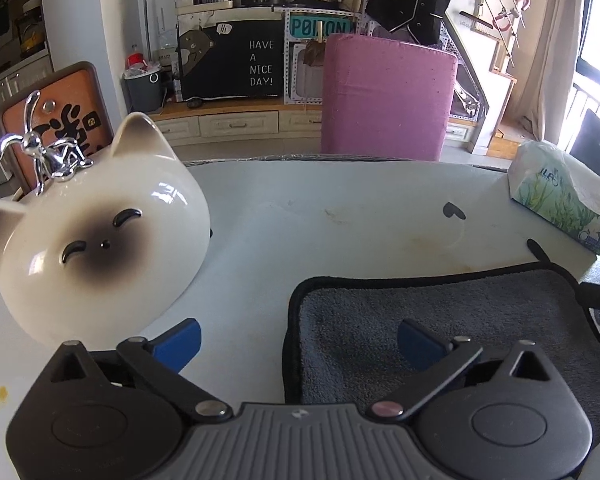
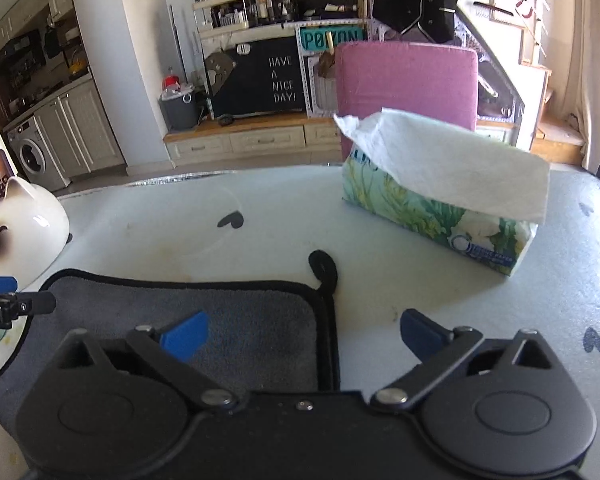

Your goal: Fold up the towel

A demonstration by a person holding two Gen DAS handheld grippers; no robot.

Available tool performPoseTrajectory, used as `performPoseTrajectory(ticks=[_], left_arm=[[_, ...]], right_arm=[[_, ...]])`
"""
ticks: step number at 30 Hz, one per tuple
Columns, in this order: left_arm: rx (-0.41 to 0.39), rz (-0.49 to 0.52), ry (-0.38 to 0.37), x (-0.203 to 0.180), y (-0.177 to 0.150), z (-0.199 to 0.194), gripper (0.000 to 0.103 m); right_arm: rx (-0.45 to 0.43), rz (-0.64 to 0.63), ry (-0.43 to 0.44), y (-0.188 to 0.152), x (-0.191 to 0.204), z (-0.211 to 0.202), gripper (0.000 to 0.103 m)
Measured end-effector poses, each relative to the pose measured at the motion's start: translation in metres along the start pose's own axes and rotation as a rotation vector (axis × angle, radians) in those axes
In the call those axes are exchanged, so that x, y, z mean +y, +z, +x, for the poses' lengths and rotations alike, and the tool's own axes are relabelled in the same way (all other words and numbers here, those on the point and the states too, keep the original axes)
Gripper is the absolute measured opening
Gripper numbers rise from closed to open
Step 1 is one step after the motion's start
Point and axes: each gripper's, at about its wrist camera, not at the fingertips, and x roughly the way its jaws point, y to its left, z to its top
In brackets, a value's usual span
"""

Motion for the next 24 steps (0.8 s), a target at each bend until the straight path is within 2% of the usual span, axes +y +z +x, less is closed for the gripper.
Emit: performPoseTrajectory(ticks=[11,24], left_arm=[[0.001,-0.011,0.006,-0.002,-0.004,-0.024,0.103],[-0.036,-0.018,-0.046,-0.018,-0.011,-0.085,0.103]], right_arm=[[-0.001,-0.013,-0.023,-0.001,0.005,-0.018,0.103],[-0.04,0.003,-0.003,-0.006,0.007,-0.076,0.103]])
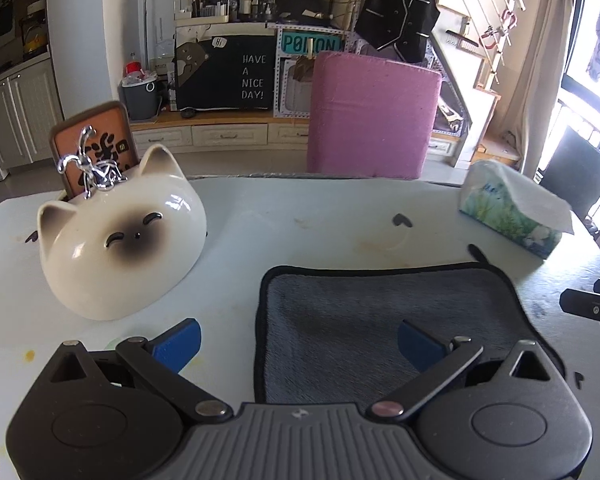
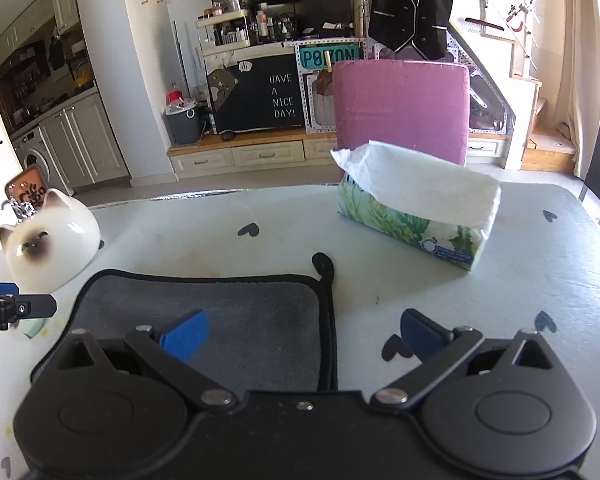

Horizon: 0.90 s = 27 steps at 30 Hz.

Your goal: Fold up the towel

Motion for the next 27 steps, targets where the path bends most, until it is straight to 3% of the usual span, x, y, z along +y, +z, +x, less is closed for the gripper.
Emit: performPoseTrajectory(ticks=[27], left_arm=[[-0.027,0.054,-0.153,-0.036,-0.043,-0.107,0.103]], right_arm=[[-0.053,-0.021,0.109,-0.034,0.016,-0.129,0.103]])
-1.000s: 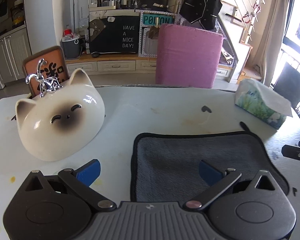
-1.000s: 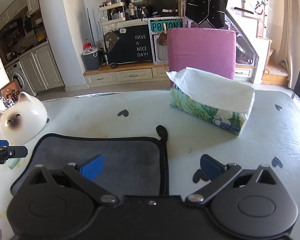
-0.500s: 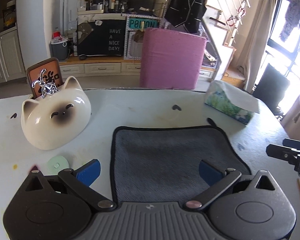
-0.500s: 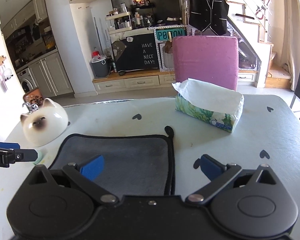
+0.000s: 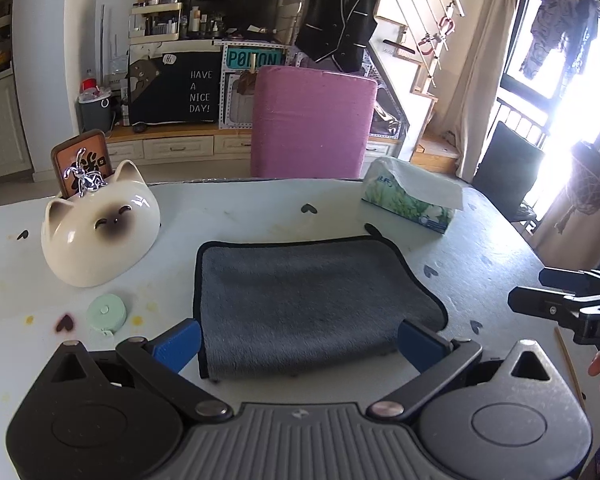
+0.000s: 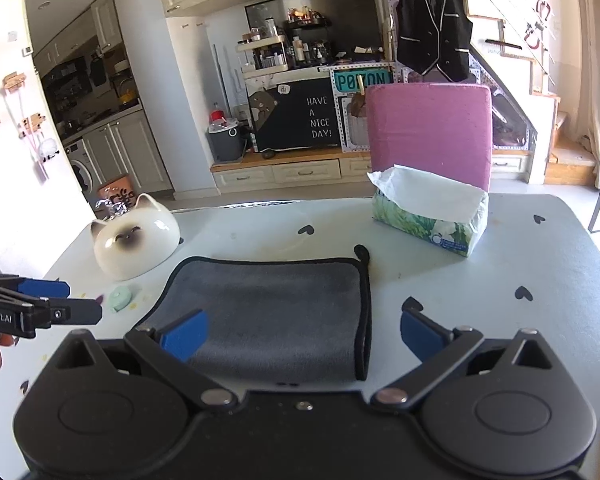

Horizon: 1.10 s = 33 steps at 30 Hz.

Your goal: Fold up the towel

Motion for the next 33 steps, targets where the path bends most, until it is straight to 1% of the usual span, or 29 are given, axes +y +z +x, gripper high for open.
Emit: performPoseTrajectory(ticks=[5,11,21,26,33], left_arm=[[-0.005,0.009,0.0,-0.006,-0.015,-0.014,0.103],[-0.021,0.015,0.002,-0.011,-0.037,-0.033,0.103],[-0.048,0.03,0.012,-0.024,-0.069,-0.058,0.103],[-0.06,0.011,0.006,-0.026,-0.082,-0.069,0.103],[-0.079,-0.02,0.017,-0.027,-0.102,-0.085,0.103]], right_arm=[[0.002,-0.011,0.008,-0.013,0.003,-0.019,0.103],[-0.017,0.002,0.023,-0.028,0.003,-0.045,0.103],[-0.039,-0.006,0.021,-0.051,0.008,-0.076,0.103],[-0.036,-0.026,0.018,-0.062,0.014,-0.086,0.103],[-0.046,-0.042,0.013,-0.077,0.02,-0.103,0.103]])
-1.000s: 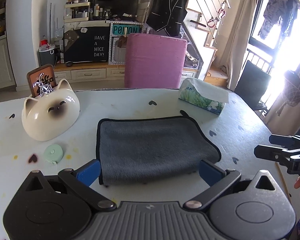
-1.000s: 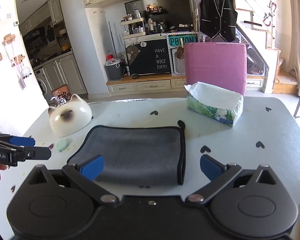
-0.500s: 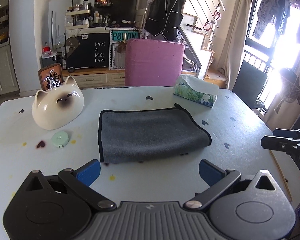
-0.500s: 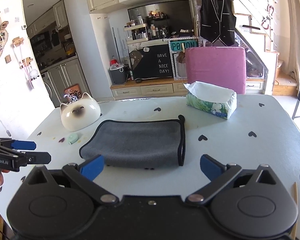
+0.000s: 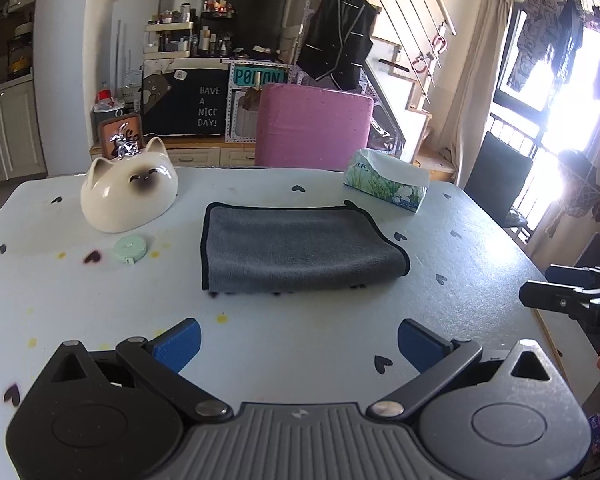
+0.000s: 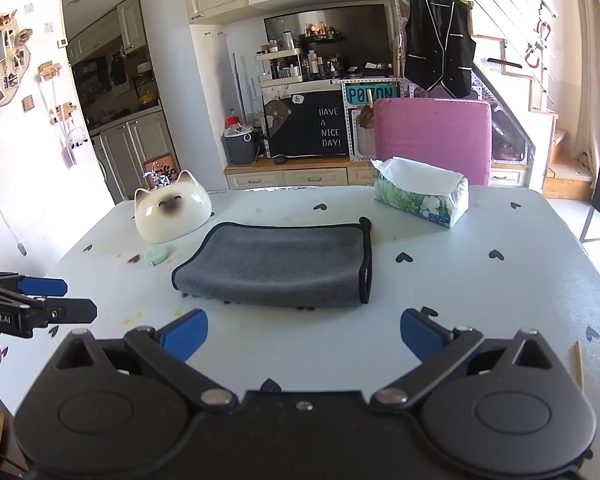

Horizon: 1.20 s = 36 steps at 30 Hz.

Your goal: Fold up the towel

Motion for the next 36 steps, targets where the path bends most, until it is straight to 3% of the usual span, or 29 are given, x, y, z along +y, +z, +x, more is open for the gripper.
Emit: performPoseTrajectory(ticks=[11,36], left_arm=[[-0.025,0.001,0.002,-0.005,-0.011,-0.018,0.103],[-0.004,-0.014,0.013,-0.003,-0.04,-0.039,0.103]], right_arm=[[-0.013,-0.013,0.01,-0.014,0.014,-0.018,0.103],[-0.003,-0.019,-0.021,-0.037,0.027,-0.038,0.103]])
